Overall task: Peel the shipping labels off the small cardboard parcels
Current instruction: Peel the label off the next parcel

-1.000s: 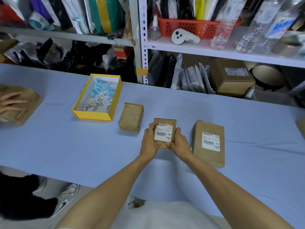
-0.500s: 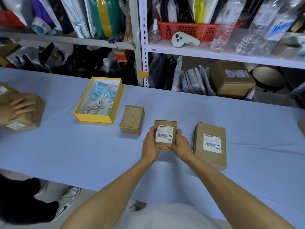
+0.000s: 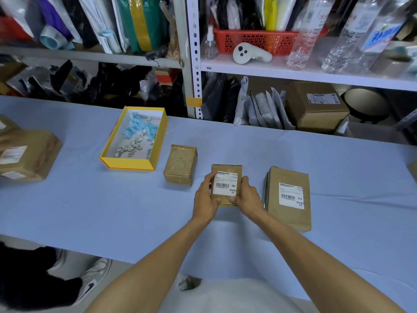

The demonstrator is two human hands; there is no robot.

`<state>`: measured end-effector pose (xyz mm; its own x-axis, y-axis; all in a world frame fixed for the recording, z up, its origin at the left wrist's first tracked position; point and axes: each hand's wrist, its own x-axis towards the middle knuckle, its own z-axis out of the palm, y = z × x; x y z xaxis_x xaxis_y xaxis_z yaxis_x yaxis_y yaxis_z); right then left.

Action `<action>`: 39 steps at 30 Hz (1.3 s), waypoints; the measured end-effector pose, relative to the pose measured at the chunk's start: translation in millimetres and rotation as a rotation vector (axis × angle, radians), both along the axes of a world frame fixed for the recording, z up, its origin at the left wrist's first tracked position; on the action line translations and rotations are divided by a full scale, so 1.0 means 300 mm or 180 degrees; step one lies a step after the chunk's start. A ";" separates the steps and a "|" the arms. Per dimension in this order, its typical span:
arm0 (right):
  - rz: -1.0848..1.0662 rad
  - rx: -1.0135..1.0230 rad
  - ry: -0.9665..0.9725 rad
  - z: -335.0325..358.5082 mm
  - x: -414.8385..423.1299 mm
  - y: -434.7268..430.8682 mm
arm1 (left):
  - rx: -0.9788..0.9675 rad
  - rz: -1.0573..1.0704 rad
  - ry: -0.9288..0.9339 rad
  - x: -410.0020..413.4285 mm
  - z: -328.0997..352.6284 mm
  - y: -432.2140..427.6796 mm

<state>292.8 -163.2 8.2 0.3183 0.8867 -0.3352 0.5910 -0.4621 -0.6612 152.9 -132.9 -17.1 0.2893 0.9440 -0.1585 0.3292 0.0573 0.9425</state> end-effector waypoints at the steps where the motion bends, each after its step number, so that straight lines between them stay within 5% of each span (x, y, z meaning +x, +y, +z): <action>1: 0.0000 0.0001 -0.0003 0.000 -0.001 -0.001 | 0.0016 -0.0002 -0.0001 0.000 -0.001 0.002; 24: 0.0039 -0.0073 -0.0059 -0.004 0.003 0.008 | 0.0013 0.0005 0.0025 -0.005 0.005 0.029; 30: 0.0067 -0.0071 -0.0071 -0.003 0.004 0.005 | 0.0164 -0.0054 0.0543 0.000 0.008 0.018; 39: 0.0053 -0.0084 -0.0046 -0.001 0.006 0.007 | 0.0167 -0.0143 0.0144 -0.015 -0.022 0.003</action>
<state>294.4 -161.2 7.8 0.3086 0.8829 -0.3540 0.6082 -0.4693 -0.6403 148.4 -132.1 -23.8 0.3252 0.9376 -0.1229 0.3727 -0.0076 0.9279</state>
